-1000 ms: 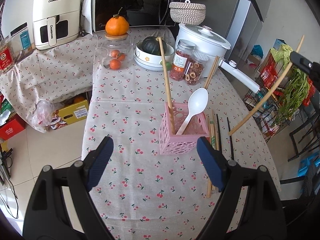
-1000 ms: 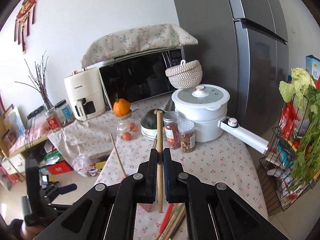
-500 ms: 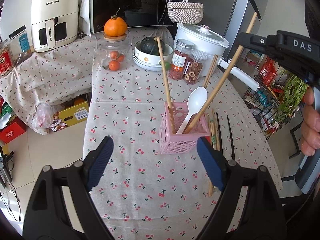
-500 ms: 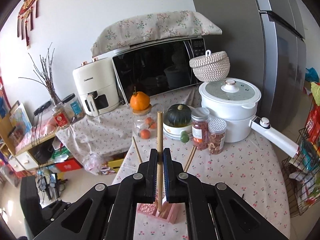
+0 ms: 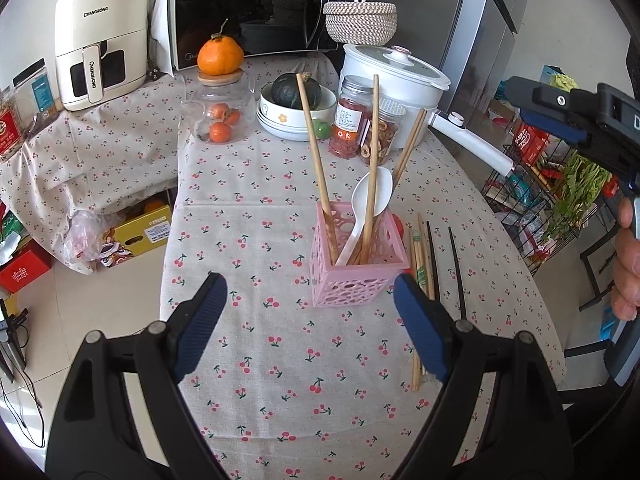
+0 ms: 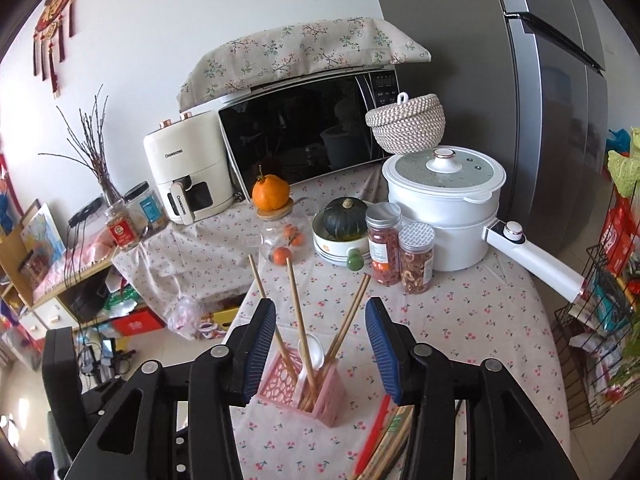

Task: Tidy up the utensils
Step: 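Lift the chopstick with the right gripper and release it into the pink basket, then grasp a black chopstick with the left gripper while the right gripper grasps the other black chopstick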

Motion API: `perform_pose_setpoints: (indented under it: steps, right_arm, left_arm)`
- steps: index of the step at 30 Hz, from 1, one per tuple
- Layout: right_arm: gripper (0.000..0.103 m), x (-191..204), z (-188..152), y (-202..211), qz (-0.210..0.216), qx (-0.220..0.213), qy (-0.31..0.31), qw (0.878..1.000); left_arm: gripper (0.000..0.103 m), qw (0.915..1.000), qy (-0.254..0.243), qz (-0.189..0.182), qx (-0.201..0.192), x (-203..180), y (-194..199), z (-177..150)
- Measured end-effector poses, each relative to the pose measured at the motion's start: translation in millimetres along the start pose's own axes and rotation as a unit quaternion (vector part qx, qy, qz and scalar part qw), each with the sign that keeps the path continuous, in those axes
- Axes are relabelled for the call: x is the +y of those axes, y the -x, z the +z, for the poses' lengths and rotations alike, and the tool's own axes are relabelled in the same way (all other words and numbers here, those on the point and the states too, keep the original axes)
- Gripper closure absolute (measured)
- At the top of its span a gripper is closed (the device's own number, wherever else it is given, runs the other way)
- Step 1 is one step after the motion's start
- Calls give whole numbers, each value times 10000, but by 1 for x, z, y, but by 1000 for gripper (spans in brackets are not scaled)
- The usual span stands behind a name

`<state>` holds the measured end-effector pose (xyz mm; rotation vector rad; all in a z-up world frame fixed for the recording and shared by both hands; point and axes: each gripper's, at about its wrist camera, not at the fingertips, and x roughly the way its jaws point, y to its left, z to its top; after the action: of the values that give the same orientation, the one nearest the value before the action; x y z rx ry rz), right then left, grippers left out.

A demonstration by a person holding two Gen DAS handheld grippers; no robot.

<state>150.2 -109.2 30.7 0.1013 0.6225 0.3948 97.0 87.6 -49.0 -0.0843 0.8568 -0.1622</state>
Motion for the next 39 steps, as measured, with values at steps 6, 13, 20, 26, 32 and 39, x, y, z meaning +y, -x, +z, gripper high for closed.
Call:
perform_pose_setpoints:
  steps: [6, 13, 20, 26, 32, 39]
  right_arm:
    - [34, -30, -29, -2, -229, 335, -69, 9992]
    - [21, -69, -61, -23, -477, 745, -285, 9957]
    - [19, -118, -92, -76, -1136, 1946, -591, 9725]
    - [19, -151, -111, -104, -1284, 2419, -966, 9569]
    - [19, -168, -125, -126, -1422, 2679, -1151, 9459]
    - [26, -157, -135, -145, -1715, 2827, -657, 9415]
  left_arm:
    - [18, 9997, -78, -95, 193, -10, -9, -6]
    - [18, 9984, -68, -253, 499, -24, -26, -12]
    - [18, 9958, -152, -293, 852, -39, -44, -21]
    - [18, 9945, -153, -275, 1002, -44, -53, -24]
    - [18, 9933, -194, -314, 1095, -47, -59, -27]
    - [18, 9916, -305, -451, 1173, -54, -63, -32]
